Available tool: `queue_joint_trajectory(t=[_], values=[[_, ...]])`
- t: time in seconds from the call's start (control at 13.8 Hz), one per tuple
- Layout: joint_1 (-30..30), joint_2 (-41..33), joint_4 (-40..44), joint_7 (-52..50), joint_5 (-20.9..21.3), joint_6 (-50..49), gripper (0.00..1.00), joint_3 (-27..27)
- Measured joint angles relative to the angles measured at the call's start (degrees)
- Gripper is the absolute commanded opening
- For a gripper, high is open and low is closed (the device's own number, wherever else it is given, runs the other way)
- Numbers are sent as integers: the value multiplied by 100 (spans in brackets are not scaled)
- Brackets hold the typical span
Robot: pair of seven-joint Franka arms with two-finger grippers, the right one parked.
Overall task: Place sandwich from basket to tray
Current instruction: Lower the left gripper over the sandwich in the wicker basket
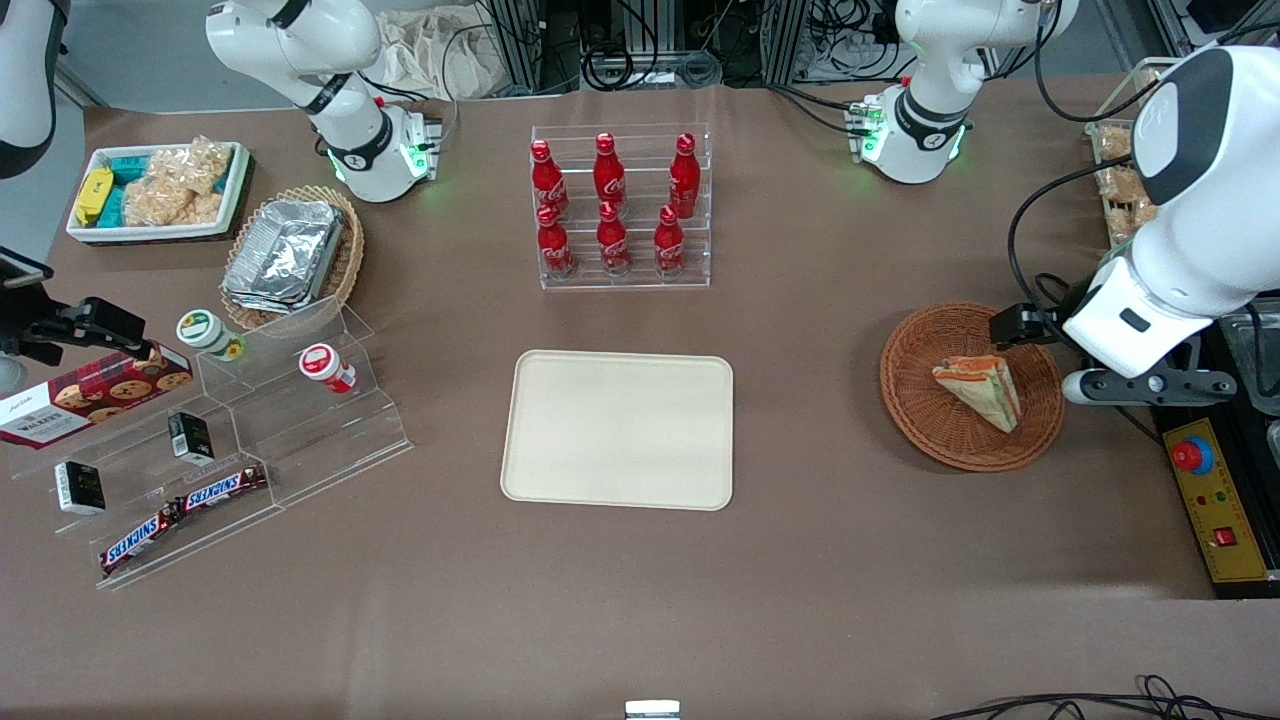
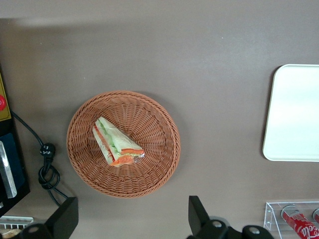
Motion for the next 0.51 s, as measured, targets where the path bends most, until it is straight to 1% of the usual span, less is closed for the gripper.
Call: queue_joint_trajectory(t=[0.29, 0.36, 0.51], values=[[0, 72, 2, -227, 9, -53, 98, 30], [1, 128, -9, -353, 12, -63, 92, 44], [30, 230, -203, -946, 14, 12, 92, 93]])
